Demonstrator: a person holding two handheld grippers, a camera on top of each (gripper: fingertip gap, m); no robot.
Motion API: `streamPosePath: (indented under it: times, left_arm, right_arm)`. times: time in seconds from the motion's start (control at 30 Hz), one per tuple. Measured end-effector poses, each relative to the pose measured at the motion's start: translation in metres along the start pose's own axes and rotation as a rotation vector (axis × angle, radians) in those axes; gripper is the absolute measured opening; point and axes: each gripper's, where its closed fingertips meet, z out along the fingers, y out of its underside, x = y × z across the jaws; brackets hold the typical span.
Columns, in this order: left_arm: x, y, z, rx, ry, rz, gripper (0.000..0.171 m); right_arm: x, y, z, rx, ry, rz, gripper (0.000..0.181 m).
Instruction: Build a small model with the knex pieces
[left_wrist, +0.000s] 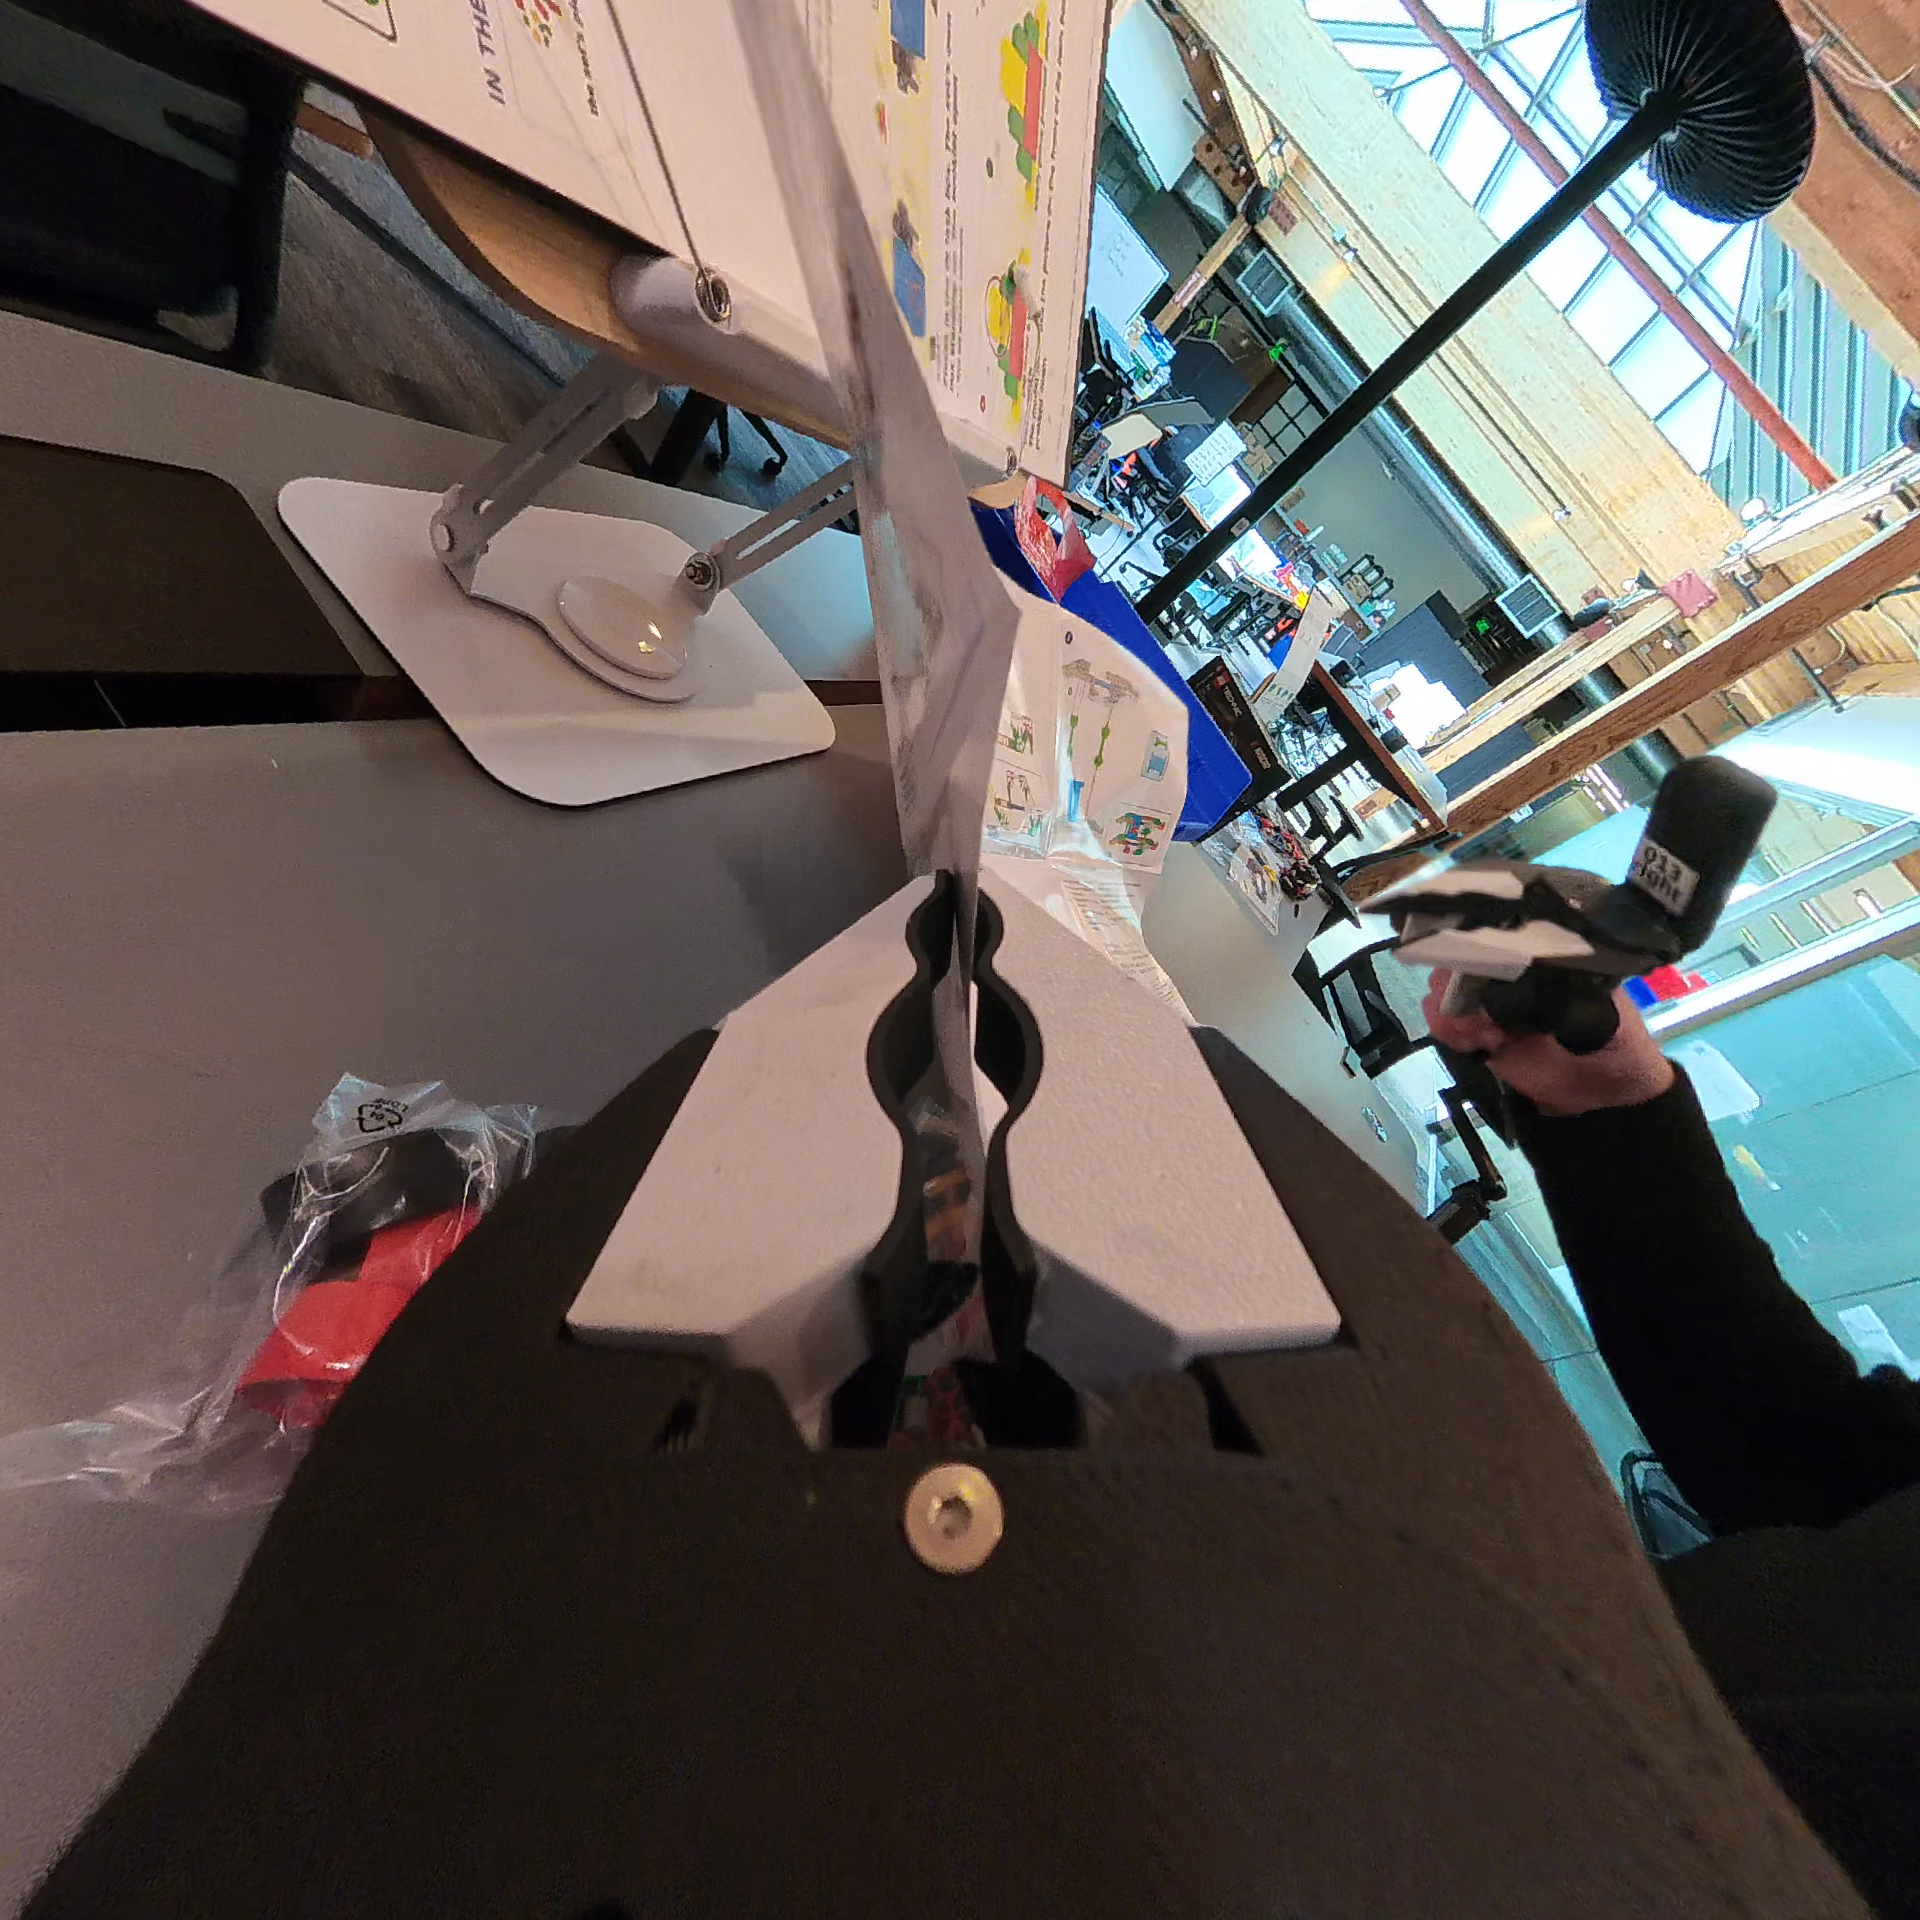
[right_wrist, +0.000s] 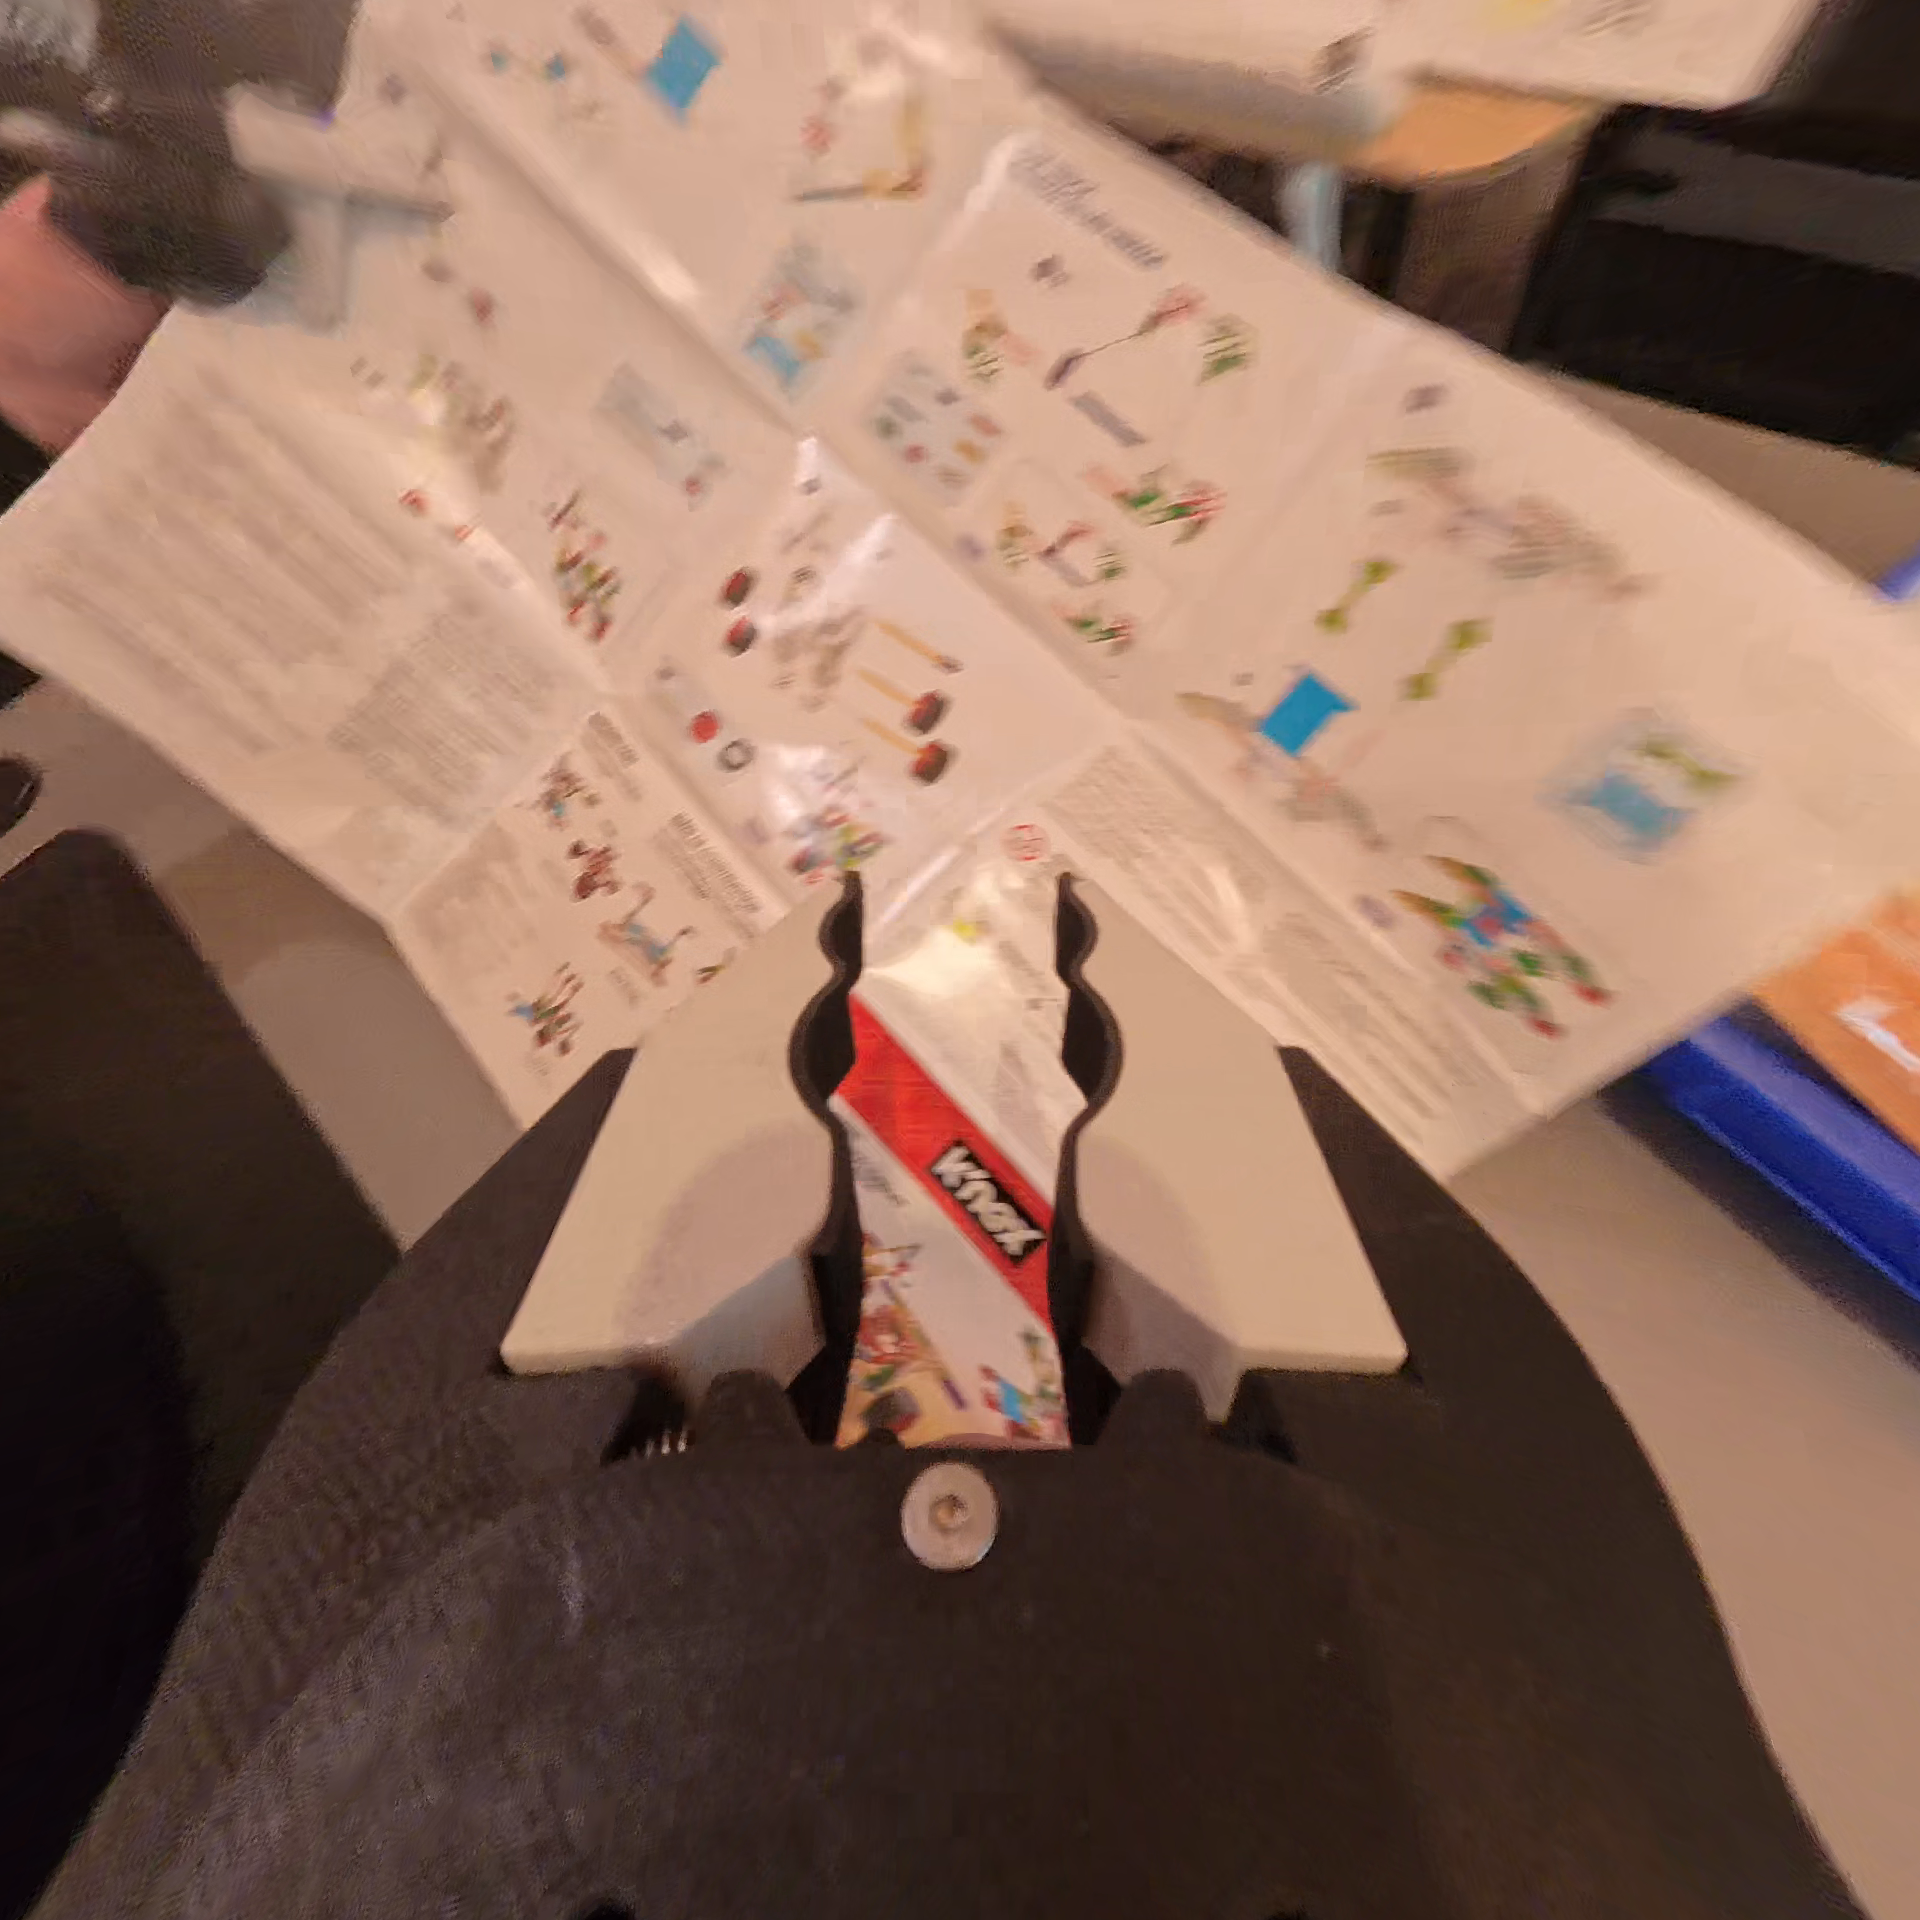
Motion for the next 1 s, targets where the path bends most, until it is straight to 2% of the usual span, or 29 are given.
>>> streamPosePath:
  times: [0.07,0.13,0.27,0.43,0.6,0.7,0.8,1.0]
  left_arm:
    - [0.0,0.003,0.0,-0.003,0.002,-0.007,0.0]
    - [0.0,0.005,0.0,-0.006,0.005,-0.014,0.0]
    - [-0.002,0.014,-0.004,-0.023,-0.014,-0.016,0.0]
    - [-0.017,0.027,-0.017,-0.033,-0.047,-0.048,0.0]
    - [-0.026,0.038,-0.03,-0.028,-0.046,-0.094,0.0]
    - [-0.027,0.041,-0.037,-0.027,-0.041,-0.106,0.009]
    - [-0.025,0.046,-0.043,-0.051,-0.033,-0.13,0.027]
    - [-0.013,0.062,-0.052,-0.091,0.002,-0.15,0.031]
  right_arm:
    - [-0.039,0.02,0.031,-0.068,-0.068,-0.058,0.018]
    - [-0.055,0.045,0.061,-0.138,-0.058,-0.101,0.005]
    - [-0.051,0.092,0.096,-0.252,-0.028,-0.065,0.0]
    - [-0.046,0.136,0.109,-0.388,-0.021,-0.048,0.0]
    - [-0.049,0.138,0.109,-0.371,-0.049,-0.028,0.0]
    - [-0.05,0.138,0.109,-0.369,-0.05,-0.028,0.0]
    - [-0.05,0.138,0.109,-0.359,-0.058,-0.015,0.0]
    - [-0.05,0.138,0.108,-0.342,-0.069,0.003,0.0]
